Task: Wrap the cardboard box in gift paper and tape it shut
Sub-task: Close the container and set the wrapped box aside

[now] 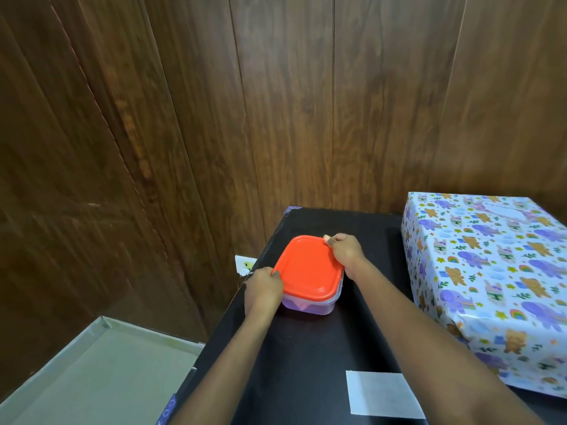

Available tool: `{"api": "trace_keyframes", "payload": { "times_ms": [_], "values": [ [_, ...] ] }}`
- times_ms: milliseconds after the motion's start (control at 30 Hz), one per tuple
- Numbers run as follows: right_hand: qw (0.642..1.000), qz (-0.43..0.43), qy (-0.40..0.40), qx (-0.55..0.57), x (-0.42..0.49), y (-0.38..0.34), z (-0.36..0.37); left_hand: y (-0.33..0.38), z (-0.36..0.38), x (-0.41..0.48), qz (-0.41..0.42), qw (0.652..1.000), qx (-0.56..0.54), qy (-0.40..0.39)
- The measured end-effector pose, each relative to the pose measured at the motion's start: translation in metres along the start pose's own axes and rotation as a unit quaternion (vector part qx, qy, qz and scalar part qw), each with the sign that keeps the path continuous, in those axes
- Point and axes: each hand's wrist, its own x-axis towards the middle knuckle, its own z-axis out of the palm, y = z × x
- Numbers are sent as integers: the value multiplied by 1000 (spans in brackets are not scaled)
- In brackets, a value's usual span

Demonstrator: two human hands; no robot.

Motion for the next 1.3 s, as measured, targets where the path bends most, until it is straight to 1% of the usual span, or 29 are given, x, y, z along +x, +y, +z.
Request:
{"api": "trace_keyframes", "payload": {
  "times_ms": [100, 167, 233, 300, 367, 467, 533, 600, 667, 700, 767, 833, 900, 933, 1000, 1067, 1133, 1167, 1200, 1233, 1267, 1300],
  "values": [
    [999, 26, 6, -18, -6, -2, -3, 1, 1, -4, -13, 1000, -21, -11],
    [999, 47, 18, -9, -12, -4, -6, 2, 4, -7, -23, 999, -33, -21],
    [997, 67, 26, 11, -18, -3, -10, 2, 7, -8, -41, 996, -77, -30],
    [996, 86, 24, 20, -29, -2, -16, 4, 8, -10, -74, 985, -154, -38],
    [994, 112, -1, 16, -44, -1, -22, 5, 7, -12, -105, 968, -222, -45],
    [986, 152, -65, 23, -68, 2, -29, 10, 11, -21, -105, 950, -291, -42],
    [982, 159, -88, 57, -77, 6, -29, 13, 15, -28, -85, 943, -319, -36],
    [976, 156, -84, 127, -85, 8, -30, 18, 17, -38, -71, 927, -366, -47],
    [967, 137, -75, 202, -91, 5, -30, 25, 18, -46, -59, 901, -422, -76],
    [965, 123, -62, 222, -94, 3, -30, 28, 19, -51, -52, 892, -442, -82],
    [973, 86, -10, 215, -101, 0, -28, 31, 23, -60, -35, 883, -462, -70],
    [981, 37, 57, 180, -105, 1, -25, 33, 27, -64, -26, 881, -468, -62],
    [981, 7, 111, 160, -111, 5, -24, 37, 27, -67, -58, 869, -485, -76],
    [980, -1, 121, 158, -112, 8, -24, 39, 26, -68, -76, 863, -492, -83],
    [982, -13, 109, 153, -116, 12, -25, 37, 26, -67, -77, 866, -488, -77],
    [986, -24, 85, 139, -115, 12, -27, 34, 25, -65, -49, 877, -475, -51],
    [986, -15, 79, 148, -106, 4, -36, 30, 21, -60, 1, 909, -416, -21],
    [982, -4, 70, 178, -100, -1, -42, 28, 18, -57, 31, 926, -375, -17],
    [975, 8, 53, 217, -95, -8, -50, 26, 14, -56, 57, 936, -346, -24],
    [966, 21, 35, 255, -89, -13, -58, 24, 10, -55, 78, 939, -334, -41],
    [959, 29, 31, 281, -84, -17, -64, 22, 7, -54, 95, 937, -331, -61],
    [957, 32, 46, 284, -79, -18, -67, 19, 5, -53, 109, 934, -331, -75]
  ]
}}
